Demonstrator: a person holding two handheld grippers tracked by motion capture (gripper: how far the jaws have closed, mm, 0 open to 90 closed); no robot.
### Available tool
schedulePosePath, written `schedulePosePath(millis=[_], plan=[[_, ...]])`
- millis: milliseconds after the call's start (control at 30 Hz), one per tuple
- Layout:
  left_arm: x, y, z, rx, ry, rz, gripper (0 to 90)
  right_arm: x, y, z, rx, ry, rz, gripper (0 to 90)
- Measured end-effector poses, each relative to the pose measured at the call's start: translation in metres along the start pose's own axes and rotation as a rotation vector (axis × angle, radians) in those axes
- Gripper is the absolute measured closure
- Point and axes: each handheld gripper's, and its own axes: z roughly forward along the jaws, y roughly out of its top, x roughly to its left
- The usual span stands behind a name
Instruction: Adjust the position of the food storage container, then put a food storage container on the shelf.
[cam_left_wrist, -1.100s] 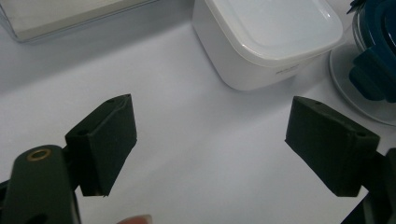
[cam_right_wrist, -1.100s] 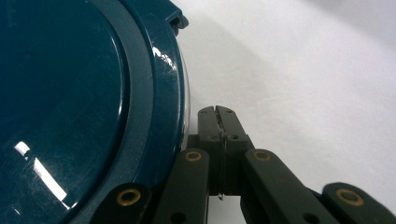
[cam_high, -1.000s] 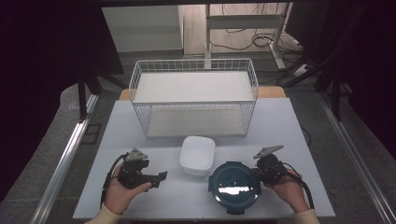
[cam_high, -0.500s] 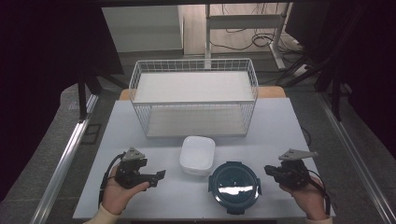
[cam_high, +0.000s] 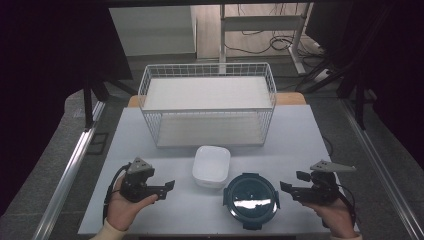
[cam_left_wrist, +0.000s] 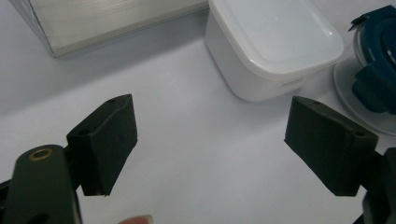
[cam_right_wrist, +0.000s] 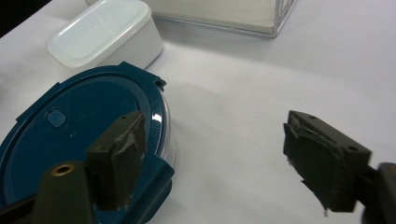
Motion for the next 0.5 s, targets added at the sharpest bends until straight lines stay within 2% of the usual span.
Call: schedulePosePath(millis=[200, 300, 400, 433, 500], plan=[[-0.0033, 0.0031, -0.0049, -0.054, -0.041, -0.008, 17.9, 0.0018, -0.0007, 0.0004, -0.025, 0.034, -0.01, 16.3], [-0.0042, 0.0032, -0.0038, -0.055, -0.048, -0.009, 17.9, 0.0024, -0.0022, 0.0007, -0.029, 0.039, -0.012, 16.0], [-0.0069, 0.003, -0.0035, -0.05, -0.061, -0.009, 18.1, 0.0015, -0.0035, 0.0009, -0.048, 0.028, 0.003, 16.5], [-0.0083, 0.0032, -0.0042, -0.055, -0.067, -0.009, 18.4, 0.0003, -0.0034, -0.0007, -0.064, 0.034, 0.021, 16.5], [-0.0089, 0.0035, -0.0042, -0.058, -0.072, -0.011, 18.6, 0.0, -0.0033, -0.0012, -0.07, 0.04, 0.027, 16.5]])
